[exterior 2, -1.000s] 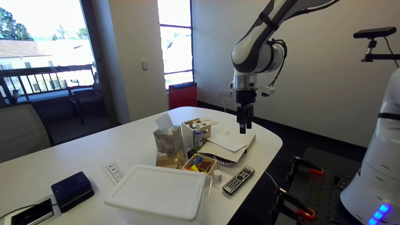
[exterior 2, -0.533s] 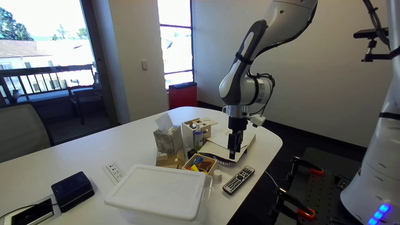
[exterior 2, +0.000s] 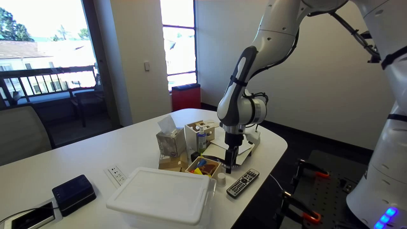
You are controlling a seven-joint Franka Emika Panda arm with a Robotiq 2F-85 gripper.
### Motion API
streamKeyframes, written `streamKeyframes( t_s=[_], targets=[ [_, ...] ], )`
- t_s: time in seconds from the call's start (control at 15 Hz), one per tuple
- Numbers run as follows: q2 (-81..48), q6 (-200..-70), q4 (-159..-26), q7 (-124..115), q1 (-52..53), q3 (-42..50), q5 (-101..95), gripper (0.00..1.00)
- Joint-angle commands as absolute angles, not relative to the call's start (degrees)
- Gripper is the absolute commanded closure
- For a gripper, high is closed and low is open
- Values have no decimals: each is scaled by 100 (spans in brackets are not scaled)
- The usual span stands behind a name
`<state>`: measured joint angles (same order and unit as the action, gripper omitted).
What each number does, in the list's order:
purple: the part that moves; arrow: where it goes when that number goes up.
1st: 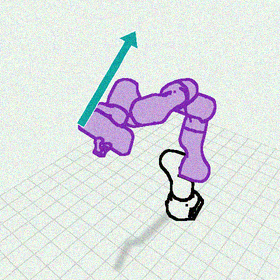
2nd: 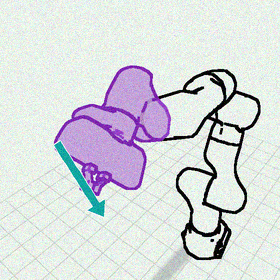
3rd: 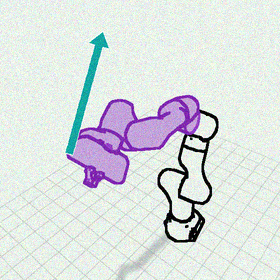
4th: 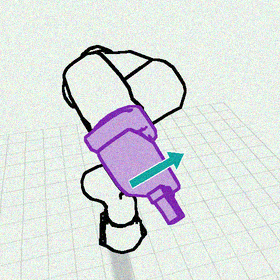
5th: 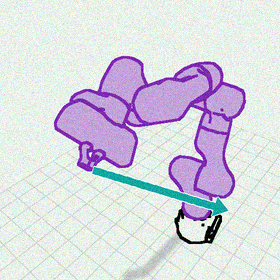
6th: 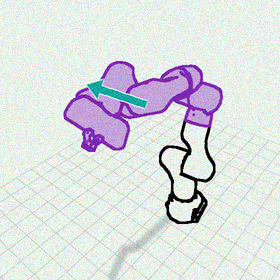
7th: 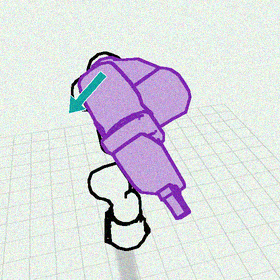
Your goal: Put the coffee pod in the box on the left.
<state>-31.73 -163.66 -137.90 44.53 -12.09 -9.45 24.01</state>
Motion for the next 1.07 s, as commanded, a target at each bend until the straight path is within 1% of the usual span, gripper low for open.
streamKeyframes(
  t_s=[0.0, 0.53, 1.0],
  targets=[
    [-3728, -16689, -13401, 4256, -1570, -1186, 1876, 0],
    [-4567, -16872, -12893, 4007, -2082, -1570, 1058, 0],
    [-5058, -17452, -12698, 3346, -1963, -1524, 431, 0]
  ],
)
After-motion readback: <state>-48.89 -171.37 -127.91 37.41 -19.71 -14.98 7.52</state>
